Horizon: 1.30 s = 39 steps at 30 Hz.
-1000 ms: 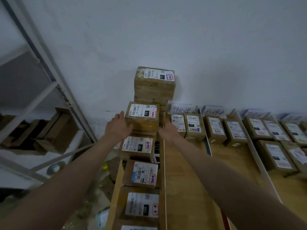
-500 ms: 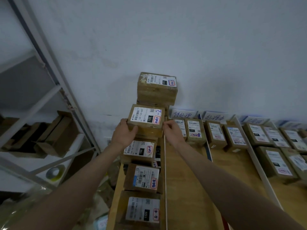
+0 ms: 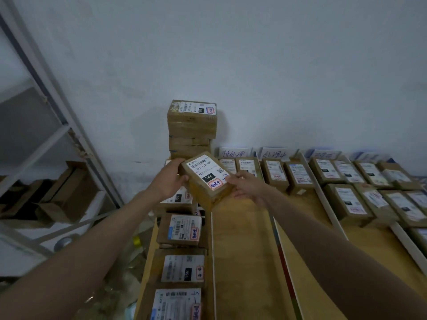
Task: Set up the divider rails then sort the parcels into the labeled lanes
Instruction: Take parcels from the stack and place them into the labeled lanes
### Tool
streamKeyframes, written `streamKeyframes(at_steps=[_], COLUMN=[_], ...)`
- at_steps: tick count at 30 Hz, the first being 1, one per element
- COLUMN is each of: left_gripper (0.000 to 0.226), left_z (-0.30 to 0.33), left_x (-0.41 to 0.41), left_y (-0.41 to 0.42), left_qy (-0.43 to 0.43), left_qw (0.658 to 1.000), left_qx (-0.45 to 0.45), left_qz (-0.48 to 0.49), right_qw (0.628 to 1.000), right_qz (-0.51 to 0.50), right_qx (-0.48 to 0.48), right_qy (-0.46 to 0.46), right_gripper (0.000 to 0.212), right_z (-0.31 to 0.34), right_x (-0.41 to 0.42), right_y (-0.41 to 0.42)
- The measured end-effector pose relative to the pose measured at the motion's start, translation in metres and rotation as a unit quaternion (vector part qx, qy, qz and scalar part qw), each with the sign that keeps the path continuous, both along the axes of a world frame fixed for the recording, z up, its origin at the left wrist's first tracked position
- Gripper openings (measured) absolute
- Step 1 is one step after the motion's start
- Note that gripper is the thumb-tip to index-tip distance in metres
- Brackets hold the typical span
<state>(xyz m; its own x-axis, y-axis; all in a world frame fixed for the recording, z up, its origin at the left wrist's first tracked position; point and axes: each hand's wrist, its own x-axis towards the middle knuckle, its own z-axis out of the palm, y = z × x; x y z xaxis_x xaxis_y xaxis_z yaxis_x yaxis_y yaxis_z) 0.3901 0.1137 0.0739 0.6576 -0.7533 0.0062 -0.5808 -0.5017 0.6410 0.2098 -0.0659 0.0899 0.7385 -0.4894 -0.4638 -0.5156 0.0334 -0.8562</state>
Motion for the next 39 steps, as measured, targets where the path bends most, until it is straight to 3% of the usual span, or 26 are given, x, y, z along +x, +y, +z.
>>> streamKeyframes(at_steps=[8, 16, 23, 32, 39], left_gripper=[0.057, 0.051, 0.051, 0.052, 0.049], left_z=[-0.008, -0.037, -0.079, -0.114, -0.131], left_x=[-0.04, -0.111, -0.16, -0.205, -0.222], left_y=[-0.031, -0.072, -0.11, -0.154, -0.198], left_qy=[-0.063, -0.175, -0.198, -0.171, -0.176], left_qw=[0.993, 0.963, 0.938, 0.94, 0.942], left_qx=[0.069, 0.156, 0.227, 0.258, 0.269], left_qz=[-0.078, -0.133, -0.175, -0.145, -0.096], right_qw=[0.996, 0.988, 0.969, 0.965, 0.97], right_qz=[-0.009, -0.128, -0.217, -0.207, -0.146], right_qx=[-0.004, -0.006, -0.055, -0.093, -0.122], right_qy=[0.086, 0.085, 0.106, 0.131, 0.149], right_gripper=[0.039, 0.03, 0.031, 0.028, 0.026], right_z=[-0.002, -0.036, -0.082, -0.119, -0.15], right_x=[-0.065, -0.135, -0.189, -0.219, -0.217], right_y=[-0.009, -0.017, -0.054, -0.121, -0.178])
